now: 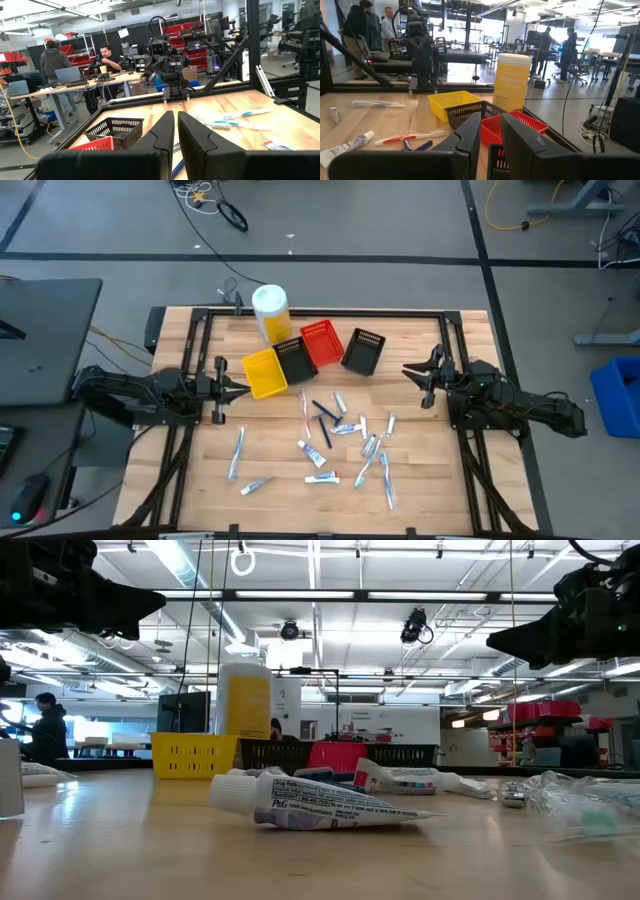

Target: Pick & Place Travel size toiletries

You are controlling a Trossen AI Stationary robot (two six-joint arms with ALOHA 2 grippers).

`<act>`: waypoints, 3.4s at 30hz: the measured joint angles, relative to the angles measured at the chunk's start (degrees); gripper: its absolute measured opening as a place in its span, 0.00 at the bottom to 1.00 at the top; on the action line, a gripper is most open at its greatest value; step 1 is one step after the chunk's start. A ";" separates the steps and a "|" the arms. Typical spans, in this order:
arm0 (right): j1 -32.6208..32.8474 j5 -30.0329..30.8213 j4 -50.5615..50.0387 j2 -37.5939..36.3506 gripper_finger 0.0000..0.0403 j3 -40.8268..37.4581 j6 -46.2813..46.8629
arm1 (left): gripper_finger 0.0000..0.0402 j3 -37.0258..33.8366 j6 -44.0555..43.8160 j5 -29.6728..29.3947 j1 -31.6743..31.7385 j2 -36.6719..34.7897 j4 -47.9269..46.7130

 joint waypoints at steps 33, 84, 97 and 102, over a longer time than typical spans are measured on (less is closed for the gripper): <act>0.00 0.01 -0.01 0.02 0.21 0.00 -0.02 | 0.08 0.02 0.00 -1.36 0.02 0.00 0.49; 0.06 -2.63 17.53 0.08 0.21 -0.02 20.22 | 0.29 45.16 -47.07 0.76 -0.82 52.58 -44.17; 0.09 -3.76 -2.96 0.54 0.21 -0.02 16.65 | 0.29 45.83 -78.30 10.12 -10.08 58.14 -58.69; 0.07 3.55 -1.99 0.83 0.21 -0.02 14.15 | 0.29 45.81 -95.12 9.88 -16.53 59.91 -59.85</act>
